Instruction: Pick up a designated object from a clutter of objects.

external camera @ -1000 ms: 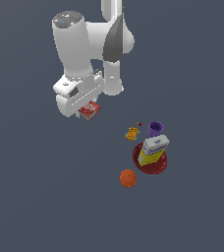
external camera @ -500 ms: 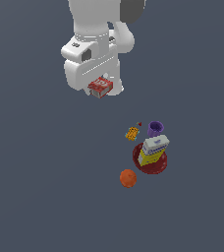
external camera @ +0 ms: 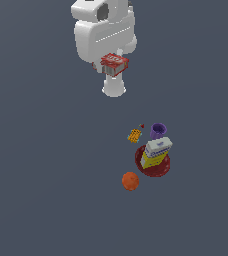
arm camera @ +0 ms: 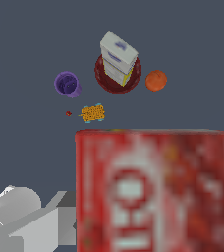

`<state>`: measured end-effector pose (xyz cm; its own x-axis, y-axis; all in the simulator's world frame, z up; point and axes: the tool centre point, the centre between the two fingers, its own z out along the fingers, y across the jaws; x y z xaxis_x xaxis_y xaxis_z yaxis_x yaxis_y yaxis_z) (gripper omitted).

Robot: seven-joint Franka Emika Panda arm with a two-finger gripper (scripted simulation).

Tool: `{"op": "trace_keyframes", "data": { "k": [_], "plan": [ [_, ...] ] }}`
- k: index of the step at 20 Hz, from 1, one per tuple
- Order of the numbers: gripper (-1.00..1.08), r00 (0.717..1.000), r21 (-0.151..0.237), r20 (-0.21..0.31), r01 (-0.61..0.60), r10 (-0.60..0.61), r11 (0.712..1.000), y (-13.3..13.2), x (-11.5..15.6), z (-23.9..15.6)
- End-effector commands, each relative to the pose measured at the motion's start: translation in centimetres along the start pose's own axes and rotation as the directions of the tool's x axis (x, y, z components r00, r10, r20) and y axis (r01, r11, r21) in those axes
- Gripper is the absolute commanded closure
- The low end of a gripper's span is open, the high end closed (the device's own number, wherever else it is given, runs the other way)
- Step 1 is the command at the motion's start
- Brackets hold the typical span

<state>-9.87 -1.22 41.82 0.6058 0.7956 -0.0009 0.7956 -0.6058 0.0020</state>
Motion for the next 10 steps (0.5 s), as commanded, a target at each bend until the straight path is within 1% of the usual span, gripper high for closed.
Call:
{"op": "trace_keyframes", "data": {
  "k": [1, 5, 10],
  "plan": [
    [1.08, 1.0, 0.001, 0.0, 0.0, 0.0, 1.0, -0.5, 0.5, -1.3],
    [1.08, 1.0, 0.002, 0.0, 0.0, 0.0, 1.0, -1.0, 1.0, -2.6],
    [1.08, 1.0, 0.002, -0.001, -0.001, 0.001, 1.0, -1.1, 1.2, -3.2]
  ]
}}
